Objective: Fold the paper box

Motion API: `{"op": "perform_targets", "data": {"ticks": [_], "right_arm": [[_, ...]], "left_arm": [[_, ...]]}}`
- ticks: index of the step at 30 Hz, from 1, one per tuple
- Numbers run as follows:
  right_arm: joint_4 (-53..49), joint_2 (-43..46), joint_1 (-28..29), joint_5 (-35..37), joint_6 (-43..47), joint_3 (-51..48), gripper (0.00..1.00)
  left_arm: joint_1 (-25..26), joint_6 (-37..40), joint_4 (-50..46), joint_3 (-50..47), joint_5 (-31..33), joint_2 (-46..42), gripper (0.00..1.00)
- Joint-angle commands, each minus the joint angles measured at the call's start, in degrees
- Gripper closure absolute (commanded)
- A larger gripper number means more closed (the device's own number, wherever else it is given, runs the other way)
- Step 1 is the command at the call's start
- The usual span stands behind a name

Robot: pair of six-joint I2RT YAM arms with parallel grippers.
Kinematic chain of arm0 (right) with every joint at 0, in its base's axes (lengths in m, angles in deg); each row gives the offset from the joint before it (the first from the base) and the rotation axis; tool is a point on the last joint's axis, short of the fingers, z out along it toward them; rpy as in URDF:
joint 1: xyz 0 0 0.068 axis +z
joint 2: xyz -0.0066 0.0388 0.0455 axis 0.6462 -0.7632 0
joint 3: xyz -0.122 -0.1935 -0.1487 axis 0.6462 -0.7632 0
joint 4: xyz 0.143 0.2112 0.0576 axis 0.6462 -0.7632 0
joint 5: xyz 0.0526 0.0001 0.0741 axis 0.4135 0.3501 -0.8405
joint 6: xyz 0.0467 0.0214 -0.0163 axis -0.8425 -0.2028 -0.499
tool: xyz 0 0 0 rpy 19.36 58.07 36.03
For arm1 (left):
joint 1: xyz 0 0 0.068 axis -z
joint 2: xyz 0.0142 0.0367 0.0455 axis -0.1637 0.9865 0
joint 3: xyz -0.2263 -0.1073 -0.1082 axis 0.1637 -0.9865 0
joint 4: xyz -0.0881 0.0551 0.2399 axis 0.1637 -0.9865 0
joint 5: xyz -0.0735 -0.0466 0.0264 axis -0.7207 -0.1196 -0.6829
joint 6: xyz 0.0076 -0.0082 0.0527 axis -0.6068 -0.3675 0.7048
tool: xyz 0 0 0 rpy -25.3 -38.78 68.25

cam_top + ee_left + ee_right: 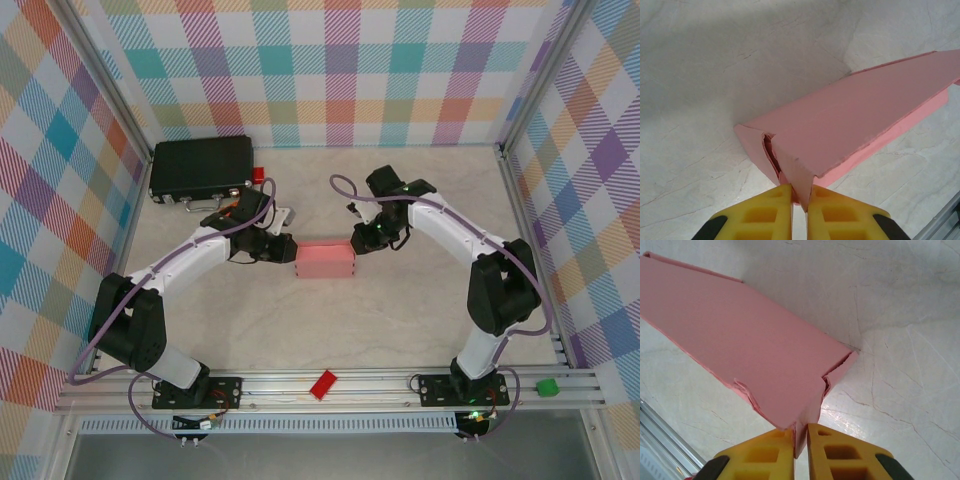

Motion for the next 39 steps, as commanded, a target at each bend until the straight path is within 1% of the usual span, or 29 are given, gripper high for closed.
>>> {"op": "perform_targets", "data": {"ticks": [1,7,21,31,39], "right_arm": [[-1.8,-0.9,0.8,-0.4,-2.0,1.9,0.84],[-2.4,-1.5,0.9,-0.8,-3.2,2.8,0.83],[-3.4,-2.8,1.0,-2.0,-4.9,4.3,0.83],[-3.6,-3.5,1.0,-3.5,-5.4,4.8,0.86],[-3.8,-3.4,1.0,-4.3,-5.7,5.8,0.83]], "left_arm": [[0.5,-0.7,-0.3,0.3,0.2,-0.1,0.87],[0.7,-0.7,-0.2,0.3,0.2,0.2,0.87],[0.9,-0.8,-0.4,0.5,0.3,0.4,0.87],[1.2,-0.8,-0.2,0.4,0.2,0.7,0.88],[1.2,-0.7,-0.3,0.6,0.4,1.0,0.88]]}}
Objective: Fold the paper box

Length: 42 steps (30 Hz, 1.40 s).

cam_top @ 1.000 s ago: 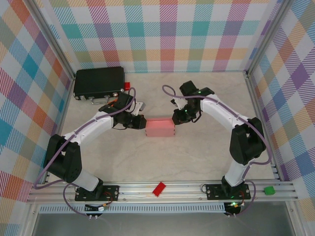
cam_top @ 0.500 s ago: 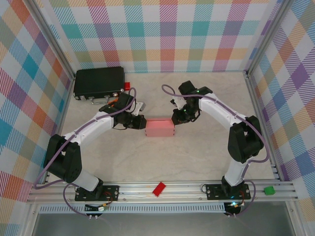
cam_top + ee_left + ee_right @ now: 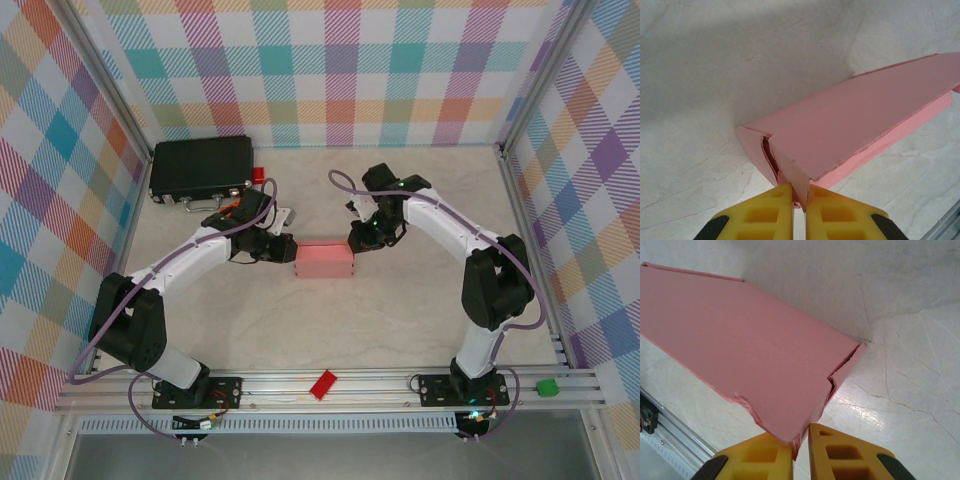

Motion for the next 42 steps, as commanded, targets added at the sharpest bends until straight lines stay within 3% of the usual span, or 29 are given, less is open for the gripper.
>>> {"op": "perform_targets", "data": {"ticks": [1,10,25,42], "right_arm": [[-0.4,-0.8,0.5,-3.1,-0.5,2.2,0.83],[-0.4,-1.6,0.5,-4.2,-0.7,2.5,0.80],[-1.1,-2.3,0.5,-1.5,-0.3,0.8,0.86],[-1.4,-1.8,0.6,-1.4,-0.2,-0.9,0.85]], "left_arm": [[0.9,-0.7,-0.7,0.6,-0.6,1.0,0.88],[1.0,-0.6,-0.9,0.9,-0.4,1.6,0.88],[1.2,-0.2,-1.9,0.9,0.3,1.5,0.88],[1.6,-0.2,-2.5,-1.0,1.3,0.8,0.89]]}}
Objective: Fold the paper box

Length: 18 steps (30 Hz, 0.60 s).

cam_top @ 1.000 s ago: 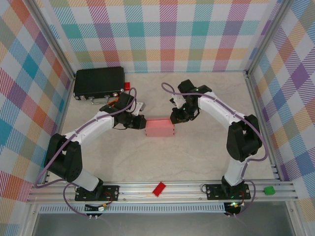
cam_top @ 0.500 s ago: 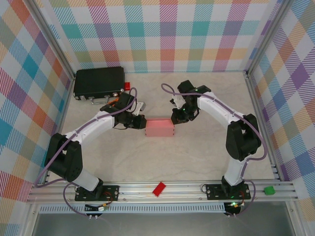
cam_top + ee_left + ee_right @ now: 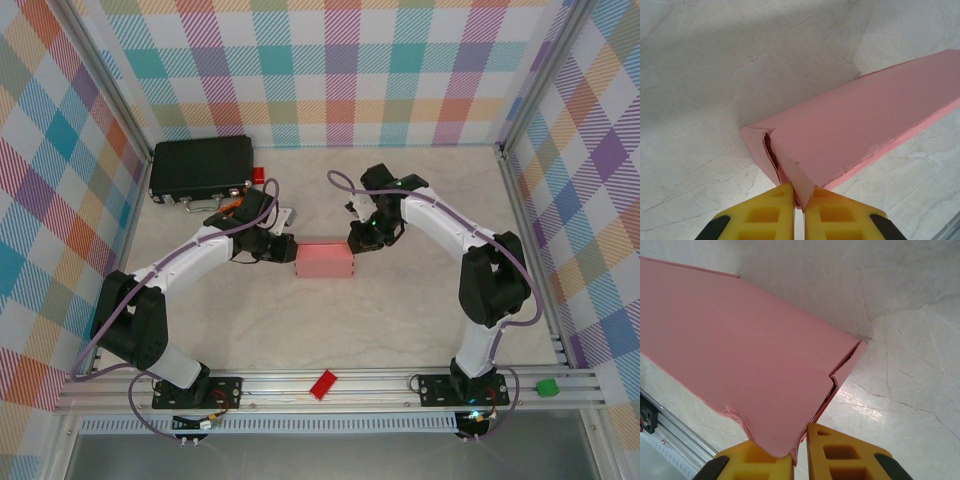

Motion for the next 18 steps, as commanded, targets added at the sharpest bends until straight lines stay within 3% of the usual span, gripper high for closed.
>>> {"op": "perform_targets", "data": {"ticks": [1,8,18], "right_arm": [[-0.9,-0.4,0.6,-1.5,0.1,-1.2,0.85],[-1.0,-0.2,0.6,-0.9,0.1,-1.2,0.85],[-1.3,-0.1,0.6,-0.5,0.2,-0.4,0.84]], "left_arm": [[1.1,-0.1,-2.5,-1.3,-0.1,0.0,0.89],[1.3,0.0,-2.6,-1.0,-0.1,-0.7,0.86],[1.3,1.0,-1.6,-1.5,-0.3,-6.0,0.57]]}}
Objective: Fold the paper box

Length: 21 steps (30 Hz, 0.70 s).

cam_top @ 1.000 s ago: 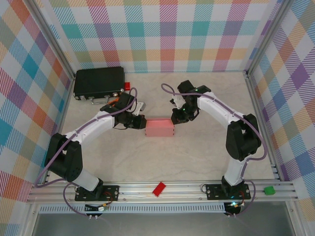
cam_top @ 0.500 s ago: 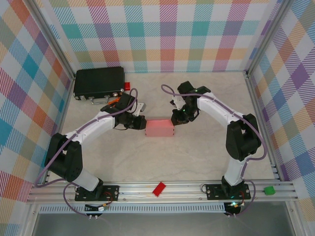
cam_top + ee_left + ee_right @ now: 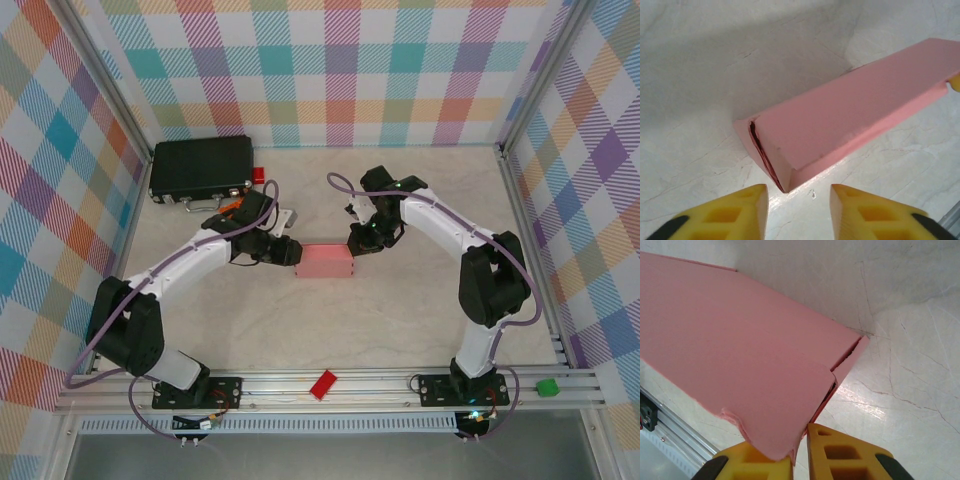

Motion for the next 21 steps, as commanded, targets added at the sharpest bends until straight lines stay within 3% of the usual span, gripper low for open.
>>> {"op": "perform_targets", "data": {"ticks": [1,7,14,21], "right_arm": [[-1.3,-0.1,0.6,-0.3,0.2,0.1,0.84],[-1.3,-0.1,0.6,-0.3,0.1,0.1,0.84],[-1.3,-0.3,0.6,-0.3,0.2,0.3,0.84],[-1.4,-0.4,0.6,-0.4,0.2,0.4,0.84]], "left_arm": [[0.5,0.5,0.0,-1.4,-0.8,-3.8,0.56],[0.5,-0.3,1.2,-2.5,4.4,-6.2,0.49],[0.5,-0.9,1.8,-1.2,4.4,-3.2,0.73],[0.4,-1.1,2.1,-1.1,3.7,-1.7,0.85]]}}
